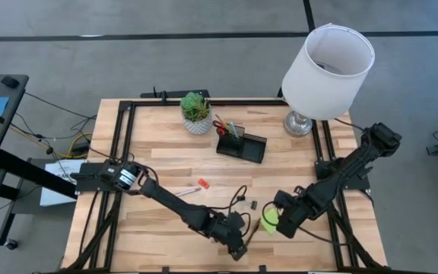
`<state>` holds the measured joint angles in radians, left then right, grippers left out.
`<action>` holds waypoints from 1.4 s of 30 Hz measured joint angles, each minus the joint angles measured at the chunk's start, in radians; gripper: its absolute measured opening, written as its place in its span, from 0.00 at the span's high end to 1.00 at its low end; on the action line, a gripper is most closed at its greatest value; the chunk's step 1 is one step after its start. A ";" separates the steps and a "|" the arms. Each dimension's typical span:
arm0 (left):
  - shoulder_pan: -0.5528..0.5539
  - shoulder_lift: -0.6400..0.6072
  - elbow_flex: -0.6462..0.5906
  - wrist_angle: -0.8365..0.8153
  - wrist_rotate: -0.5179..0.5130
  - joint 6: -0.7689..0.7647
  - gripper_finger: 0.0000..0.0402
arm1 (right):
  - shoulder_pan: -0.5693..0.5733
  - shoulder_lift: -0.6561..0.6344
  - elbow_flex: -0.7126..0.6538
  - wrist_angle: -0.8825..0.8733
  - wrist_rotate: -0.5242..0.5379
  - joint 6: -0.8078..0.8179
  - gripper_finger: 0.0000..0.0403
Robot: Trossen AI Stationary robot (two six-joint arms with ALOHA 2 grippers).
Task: Pick and place office supplies into organizer
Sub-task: Put the brown pen into the black desk organizer
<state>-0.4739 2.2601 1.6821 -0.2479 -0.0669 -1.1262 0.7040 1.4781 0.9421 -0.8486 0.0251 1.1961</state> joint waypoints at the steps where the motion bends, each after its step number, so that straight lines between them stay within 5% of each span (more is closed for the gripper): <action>1: 0.002 0.000 0.013 0.001 0.016 -0.004 0.58 | 0.000 0.001 0.000 -0.007 -0.001 0.000 0.97; 11: 0.008 -0.002 0.274 -0.291 -0.076 0.120 0.58 | 0.002 -0.002 0.000 -0.012 -0.054 -0.001 0.96; 27: 0.030 -0.001 0.293 -0.323 -0.053 0.260 0.71 | 0.006 -0.002 0.000 -0.009 -0.054 -0.065 0.96; 34: 0.049 -0.003 0.292 -0.336 0.070 0.293 0.70 | 0.044 0.000 0.000 0.008 -0.049 -0.085 0.96; 42: 0.063 -0.003 0.292 -0.346 0.166 0.292 0.73 | 0.075 0.000 0.000 -0.106 -0.049 -0.054 0.82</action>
<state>-0.4107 2.2566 1.9743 -0.5934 0.0986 -0.8341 0.7788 1.4781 0.9421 -0.9544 -0.0244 1.1417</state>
